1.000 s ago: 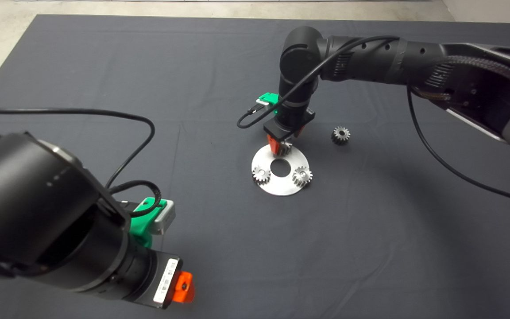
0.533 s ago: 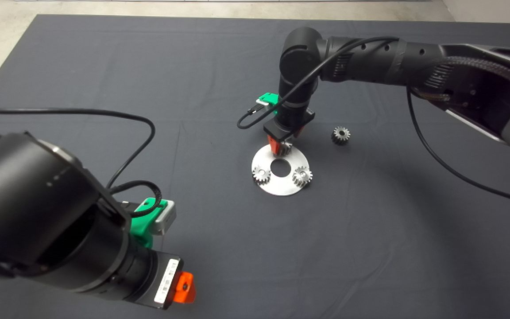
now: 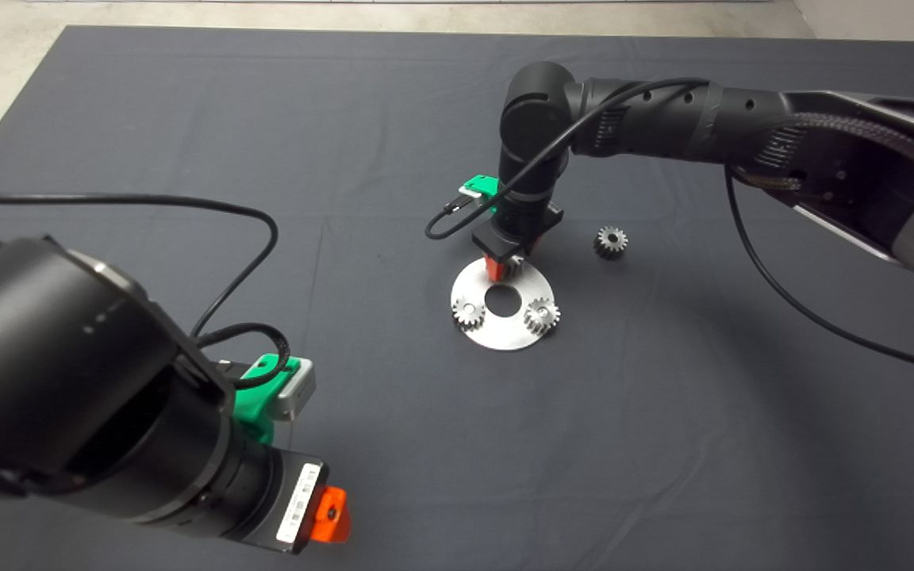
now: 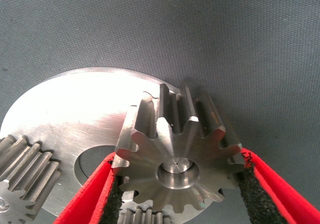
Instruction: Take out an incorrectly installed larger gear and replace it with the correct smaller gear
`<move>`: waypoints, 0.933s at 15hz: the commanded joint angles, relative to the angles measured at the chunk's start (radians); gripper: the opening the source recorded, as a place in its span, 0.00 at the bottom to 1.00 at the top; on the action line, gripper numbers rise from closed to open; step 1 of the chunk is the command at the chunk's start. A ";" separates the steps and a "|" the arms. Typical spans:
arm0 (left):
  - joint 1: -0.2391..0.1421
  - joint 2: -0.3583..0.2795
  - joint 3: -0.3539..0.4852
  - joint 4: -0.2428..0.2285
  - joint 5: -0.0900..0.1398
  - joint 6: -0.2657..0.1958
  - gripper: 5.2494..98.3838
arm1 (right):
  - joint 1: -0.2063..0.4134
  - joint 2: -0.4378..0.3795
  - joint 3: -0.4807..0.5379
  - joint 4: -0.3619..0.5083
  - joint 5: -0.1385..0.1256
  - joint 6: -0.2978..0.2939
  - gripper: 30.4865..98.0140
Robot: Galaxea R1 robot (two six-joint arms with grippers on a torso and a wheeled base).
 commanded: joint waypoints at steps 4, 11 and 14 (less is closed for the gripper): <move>-0.018 -0.001 0.016 -0.016 -0.003 -0.005 1.00 | 0.019 0.003 0.003 -0.035 -0.080 -0.005 0.33; -0.018 -0.001 0.016 -0.016 -0.003 -0.005 1.00 | 0.019 0.002 0.010 -0.040 -0.080 -0.003 0.29; -0.018 0.000 0.016 -0.016 -0.003 -0.005 1.00 | 0.019 0.002 0.009 -0.040 -0.080 -0.003 0.28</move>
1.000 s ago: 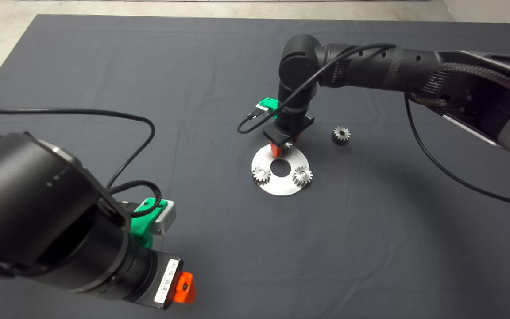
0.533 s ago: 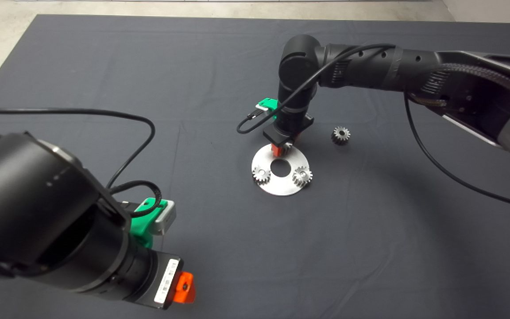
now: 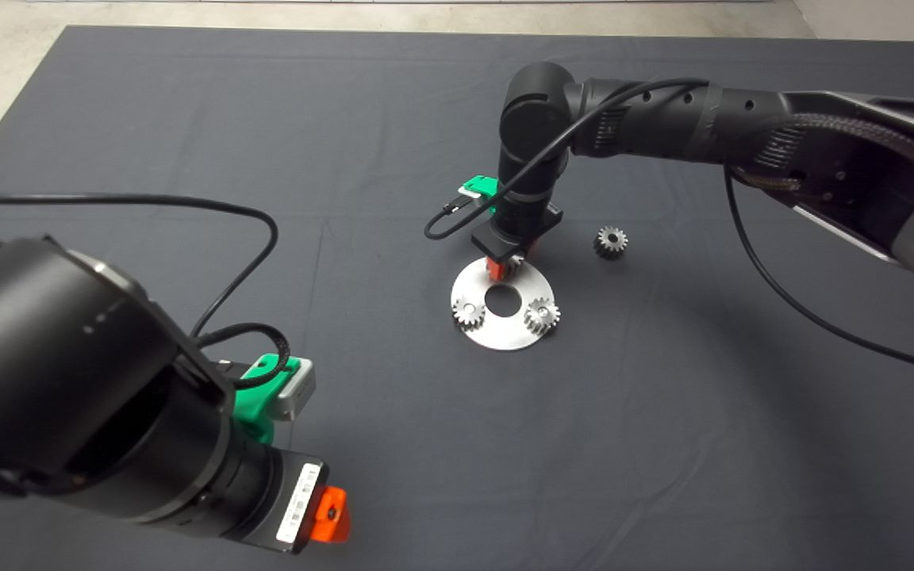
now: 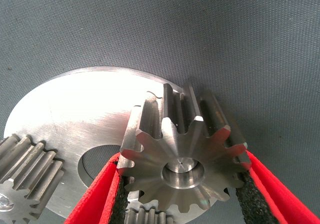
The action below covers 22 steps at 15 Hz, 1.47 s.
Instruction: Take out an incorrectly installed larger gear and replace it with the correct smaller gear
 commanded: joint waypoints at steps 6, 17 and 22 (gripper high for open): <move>-0.018 0.000 0.016 -0.016 -0.003 -0.005 1.00 | 0.021 0.002 0.018 -0.039 -0.081 -0.003 0.25; -0.018 -0.001 0.016 -0.016 -0.003 -0.005 1.00 | 0.067 0.002 0.019 -0.032 -0.088 -0.002 0.25; -0.018 -0.001 0.016 -0.016 -0.003 -0.005 1.00 | 0.098 0.002 0.022 -0.030 -0.090 -0.002 0.25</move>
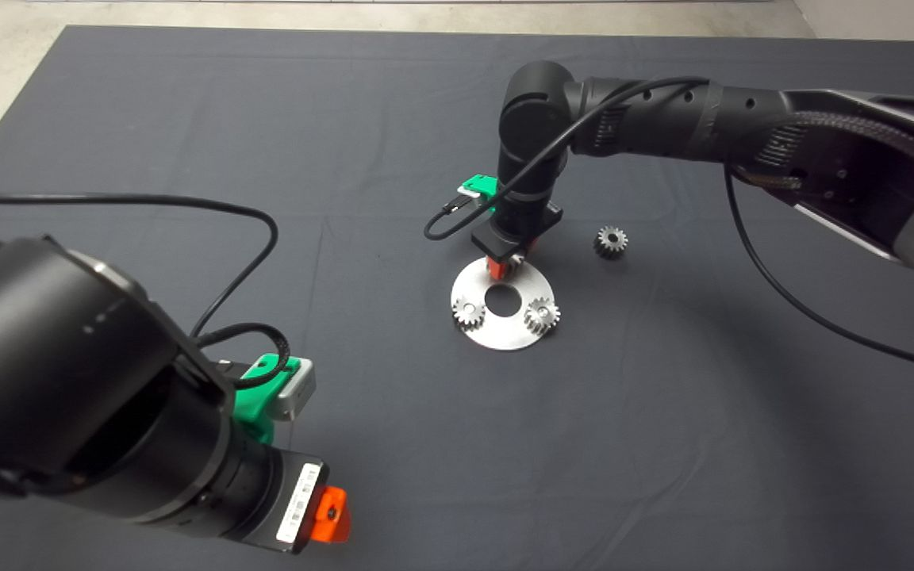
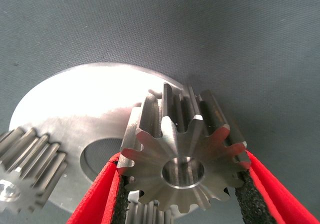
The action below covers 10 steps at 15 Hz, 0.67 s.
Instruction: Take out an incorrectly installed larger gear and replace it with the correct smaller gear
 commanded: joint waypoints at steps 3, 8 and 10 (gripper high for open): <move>-0.018 -0.001 0.016 -0.016 -0.003 -0.006 1.00 | 0.119 0.002 0.010 -0.009 -0.089 -0.002 0.25; -0.018 -0.001 0.016 -0.016 -0.003 -0.006 1.00 | 0.164 -0.004 0.010 0.031 -0.089 -0.004 0.25; -0.018 -0.001 0.016 -0.016 -0.003 -0.006 1.00 | 0.167 -0.019 0.007 0.030 -0.089 -0.004 0.25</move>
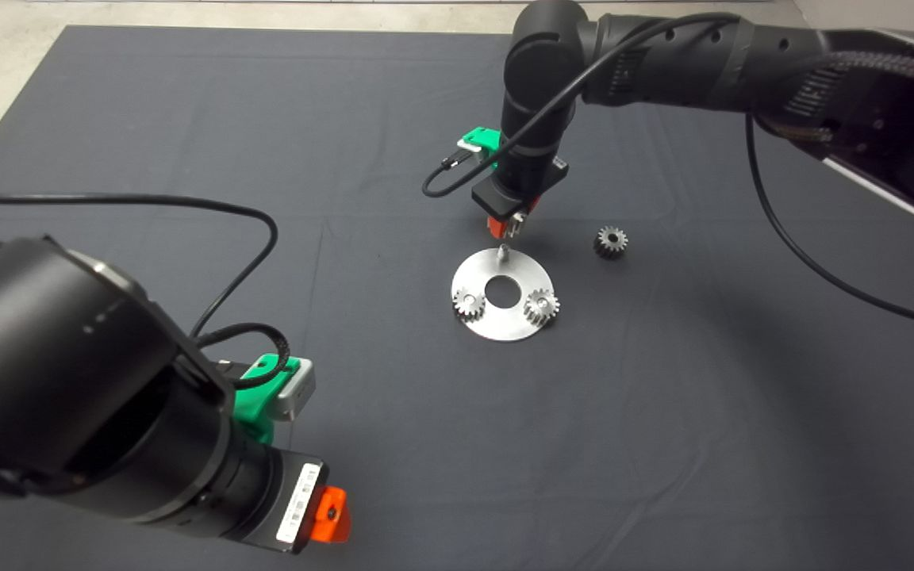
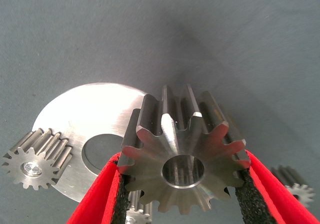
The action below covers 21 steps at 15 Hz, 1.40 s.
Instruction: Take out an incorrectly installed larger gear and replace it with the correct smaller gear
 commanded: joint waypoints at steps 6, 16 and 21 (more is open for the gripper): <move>-0.018 -0.001 0.016 -0.016 -0.002 -0.006 1.00 | 0.062 -0.120 -0.001 0.024 -0.091 -0.004 0.25; -0.018 -0.001 0.016 -0.015 -0.002 -0.003 1.00 | 0.062 -0.162 0.078 0.039 -0.101 -0.004 0.25; -0.018 -0.001 0.018 -0.016 -0.002 -0.005 1.00 | 0.056 -0.193 0.071 0.036 -0.100 0.001 0.25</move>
